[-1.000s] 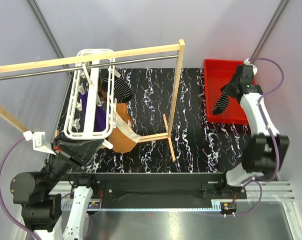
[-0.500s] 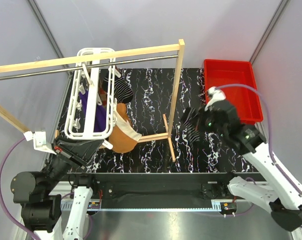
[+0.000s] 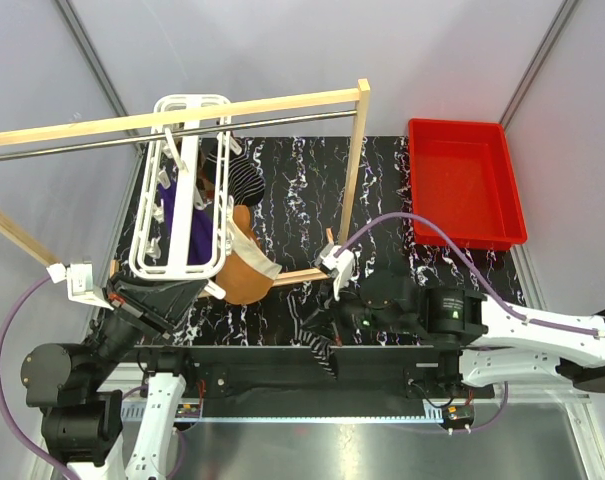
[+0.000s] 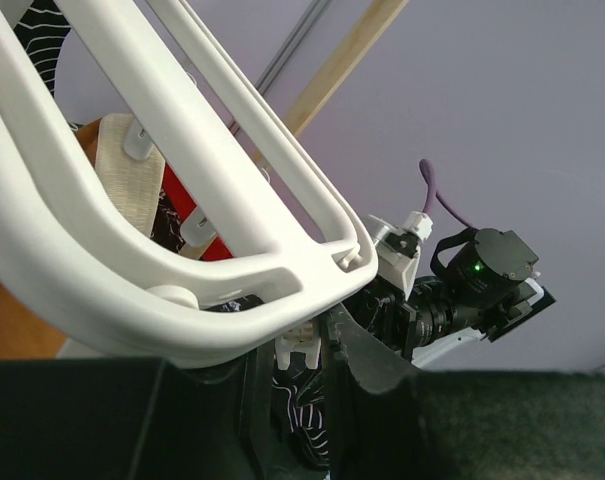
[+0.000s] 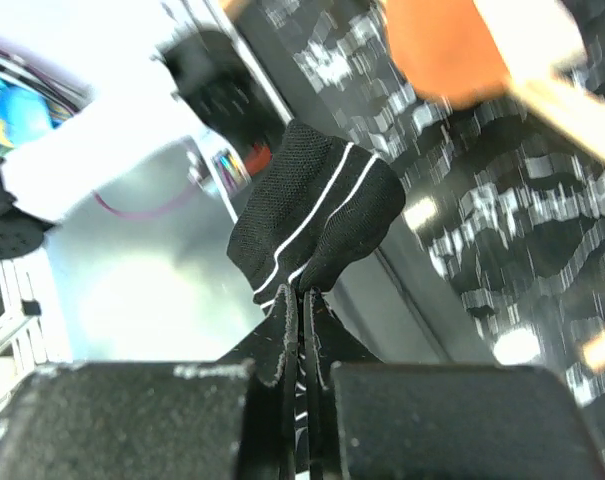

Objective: Clip the socks to the hanger
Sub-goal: Clamp the sock onto the hanger.

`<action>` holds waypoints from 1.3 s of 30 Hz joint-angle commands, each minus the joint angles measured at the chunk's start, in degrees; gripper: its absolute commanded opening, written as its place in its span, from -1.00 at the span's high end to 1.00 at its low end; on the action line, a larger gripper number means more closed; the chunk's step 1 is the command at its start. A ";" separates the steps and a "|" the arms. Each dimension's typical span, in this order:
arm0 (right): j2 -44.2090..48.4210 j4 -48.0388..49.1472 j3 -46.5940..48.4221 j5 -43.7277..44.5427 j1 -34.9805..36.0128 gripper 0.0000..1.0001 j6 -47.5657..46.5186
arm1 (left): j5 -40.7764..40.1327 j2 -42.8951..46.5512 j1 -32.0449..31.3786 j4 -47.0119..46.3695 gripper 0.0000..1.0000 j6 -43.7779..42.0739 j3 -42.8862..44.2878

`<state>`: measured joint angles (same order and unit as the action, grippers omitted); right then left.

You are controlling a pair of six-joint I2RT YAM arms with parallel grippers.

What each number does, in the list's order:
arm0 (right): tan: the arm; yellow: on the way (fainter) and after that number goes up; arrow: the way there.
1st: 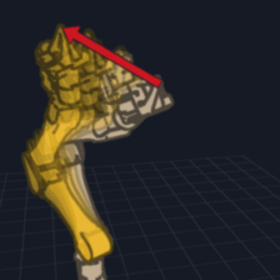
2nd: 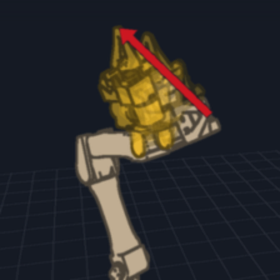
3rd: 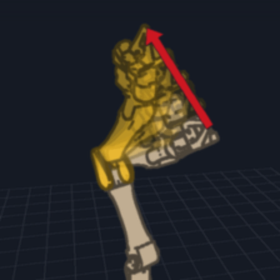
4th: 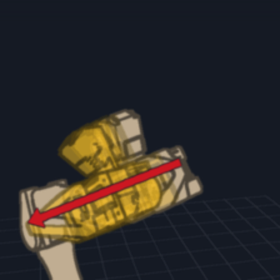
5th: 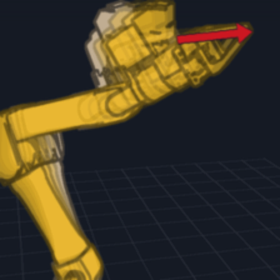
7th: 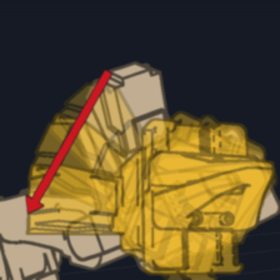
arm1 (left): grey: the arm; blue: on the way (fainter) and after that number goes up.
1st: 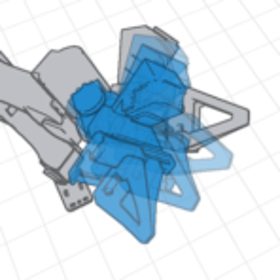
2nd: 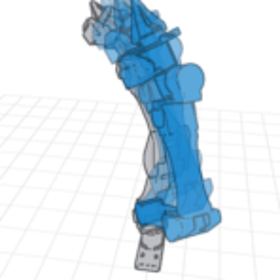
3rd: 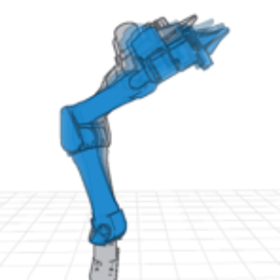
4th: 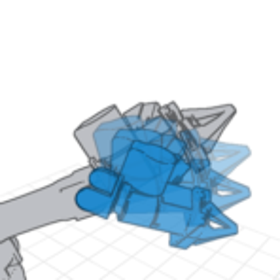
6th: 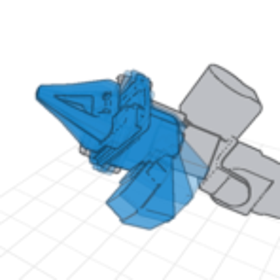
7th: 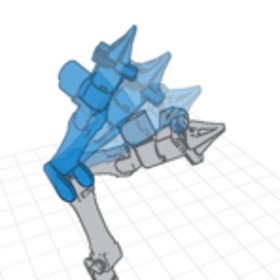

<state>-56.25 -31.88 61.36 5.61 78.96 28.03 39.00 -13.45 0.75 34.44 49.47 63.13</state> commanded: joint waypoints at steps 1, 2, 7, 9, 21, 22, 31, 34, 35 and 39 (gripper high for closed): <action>-1.40 14.90 1.12 -2.78 0.58 1.00 -6.22 | -1.12 -0.26 0.04 -1.56 1.00 -0.61 1.82; -3.15 15.87 2.78 -4.36 0.58 1.00 -7.02 | -1.04 -0.26 0.04 -1.56 1.00 -0.52 1.82; -8.08 19.74 7.97 -8.42 0.76 1.00 -9.66 | -1.04 -0.43 0.04 -1.65 1.00 -0.52 2.08; -9.31 20.62 8.59 -8.95 0.67 1.00 -10.01 | -0.86 -0.52 0.04 -2.00 1.00 -0.52 2.08; -9.84 25.38 10.88 -6.66 0.76 1.00 -7.11 | -0.07 -0.52 0.04 -3.06 1.00 0.45 1.46; -10.28 25.20 11.84 -6.66 0.76 1.00 -6.94 | -0.07 -0.61 0.04 -3.15 1.00 0.54 1.55; -12.48 25.20 14.39 -5.96 0.76 1.00 -6.76 | -0.07 -0.61 -0.05 -3.06 1.00 0.80 1.64; -12.75 25.55 14.40 -4.65 0.76 1.00 -7.03 | 0.02 -0.61 0.04 -3.15 1.00 0.71 1.64; -12.57 25.55 14.40 -4.38 0.76 1.00 -6.94 | 0.02 -0.61 0.04 -3.06 1.00 0.80 1.64; -12.31 25.99 14.31 -4.38 0.76 1.00 -6.94 | -0.07 -0.43 -0.05 -3.06 1.00 0.63 1.47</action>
<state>-69.12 -8.75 73.08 -0.36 79.24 20.88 39.05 -13.47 0.75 33.32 49.95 64.05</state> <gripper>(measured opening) 0.014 0.242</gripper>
